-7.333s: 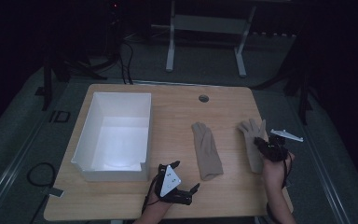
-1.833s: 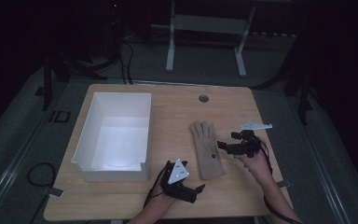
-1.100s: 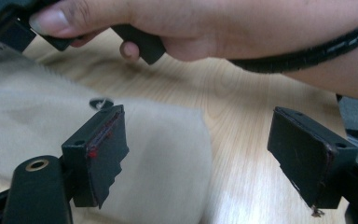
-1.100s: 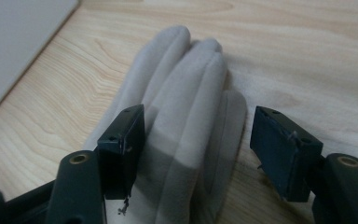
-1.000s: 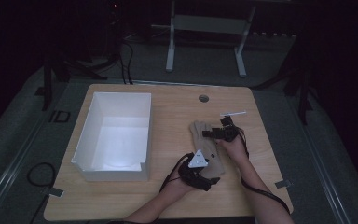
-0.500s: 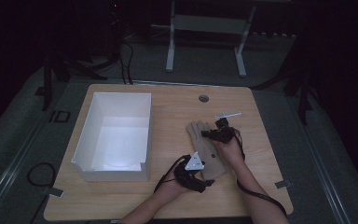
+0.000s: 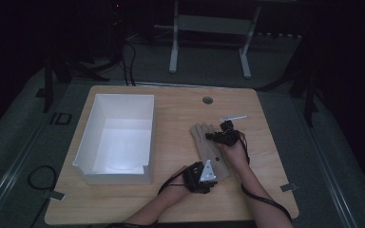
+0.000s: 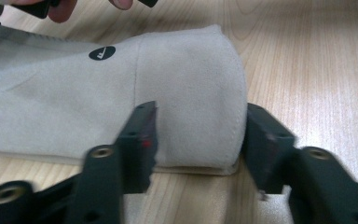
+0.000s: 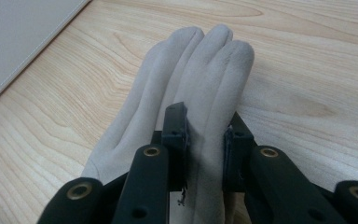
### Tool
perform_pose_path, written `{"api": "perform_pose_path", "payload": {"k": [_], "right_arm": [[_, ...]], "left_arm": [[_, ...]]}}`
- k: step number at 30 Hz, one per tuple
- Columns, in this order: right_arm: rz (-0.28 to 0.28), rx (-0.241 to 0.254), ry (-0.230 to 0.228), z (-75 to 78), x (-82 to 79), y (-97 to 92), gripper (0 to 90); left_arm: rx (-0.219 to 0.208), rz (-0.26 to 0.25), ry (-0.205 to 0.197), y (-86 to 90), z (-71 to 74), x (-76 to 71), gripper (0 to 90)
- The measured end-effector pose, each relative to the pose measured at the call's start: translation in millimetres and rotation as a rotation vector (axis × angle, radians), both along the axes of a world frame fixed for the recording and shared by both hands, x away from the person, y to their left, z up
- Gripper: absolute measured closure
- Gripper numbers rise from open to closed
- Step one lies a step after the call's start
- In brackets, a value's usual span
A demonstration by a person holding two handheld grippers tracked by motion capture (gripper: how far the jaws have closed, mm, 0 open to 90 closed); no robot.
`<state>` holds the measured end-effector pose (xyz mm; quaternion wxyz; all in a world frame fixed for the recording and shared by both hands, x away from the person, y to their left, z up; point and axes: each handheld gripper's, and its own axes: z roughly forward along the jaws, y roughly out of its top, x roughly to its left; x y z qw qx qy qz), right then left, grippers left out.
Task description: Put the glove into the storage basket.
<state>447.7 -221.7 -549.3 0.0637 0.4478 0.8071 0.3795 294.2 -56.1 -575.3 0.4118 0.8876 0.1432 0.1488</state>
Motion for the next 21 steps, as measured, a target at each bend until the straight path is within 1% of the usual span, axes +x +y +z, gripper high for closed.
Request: {"api": "perform_pose_path", "payload": {"k": [1, 2, 3, 5, 7, 8, 9, 11, 12, 13, 14, 15, 17, 18, 19, 20, 21], "right_arm": [[-0.001, 0.0, -0.002, -0.1, -0.2, 0.2, 75.6], [-0.001, 0.002, -0.001, -0.1, -0.1, 0.0, 75.7], [-0.004, 0.013, 0.008, -0.3, 0.2, -1.1, 75.8], [-0.006, 0.019, 0.012, -0.5, 0.5, -1.7, 75.9], [-0.007, 0.037, 0.022, -1.2, 1.5, -3.4, 76.0], [-0.008, 0.046, 0.029, -1.4, 1.7, -4.5, 76.1], [-0.01, 0.064, 0.039, -1.5, 1.9, -5.9, 76.5], [-0.009, 0.064, 0.04, -1.0, 1.3, -5.8, 76.7], [-0.009, 0.064, 0.04, -1.0, 1.3, -5.8, 76.7], [-0.008, 0.068, 0.028, 2.5, -1.9, -5.6, 77.4], [-0.008, 0.076, 0.029, 3.4, -2.5, -6.2, 77.5], [-0.006, 0.083, 0.029, 4.2, -2.9, -7.1, 77.7], [-0.008, 0.095, 0.033, 5.8, -3.9, -9.2, 77.9], [-0.007, 0.104, 0.033, 6.7, -4.2, -10.6, 78.0], [-0.007, 0.109, 0.033, 7.8, -4.9, -11.6, 78.1], [-0.006, 0.113, 0.033, 8.8, -5.4, -12.5, 78.3], [-0.004, 0.124, 0.039, 9.8, -6.1, -13.3, 78.3]], "left_arm": [[-0.009, 0.013, 0.012, 1.8, 0.3, 2.0, 66.9], [-0.032, 0.029, 0.044, 4.0, 0.6, 5.3, 73.8], [-0.065, 0.038, 0.105, 7.1, 1.2, 10.5, 79.2], [-0.102, 0.043, 0.183, 10.7, 1.4, 17.2, 80.1], [-0.115, 0.037, 0.238, 13.3, 2.6, 22.4, 81.2], [-0.119, 0.033, 0.253, 14.0, 2.7, 23.7, 81.6], [-0.125, 0.024, 0.276, 15.6, 2.9, 26.3, 82.0], [-0.141, 0.02, 0.31, 18.3, 2.7, 29.1, 82.1], [-0.141, 0.02, 0.31, 18.3, 2.7, 29.1, 82.1], [-0.17, 0.006, 0.336, 21.0, 2.6, 29.4, 82.1], [-0.186, 0.001, 0.348, 22.5, 3.1, 29.3, 82.1], [-0.19, -0.003, 0.341, 23.2, 3.9, 28.6, 82.1], [-0.166, -0.015, 0.313, 23.1, 7.8, 26.0, 82.1], [-0.159, -0.017, 0.306, 22.8, 10.1, 24.8, 82.1], [-0.143, -0.029, 0.284, 22.0, 12.7, 22.9, 82.1], [-0.129, -0.037, 0.274, 21.5, 15.2, 21.7, 82.1], [-0.113, -0.037, 0.273, 21.3, 18.6, 21.0, 82.1]]}}
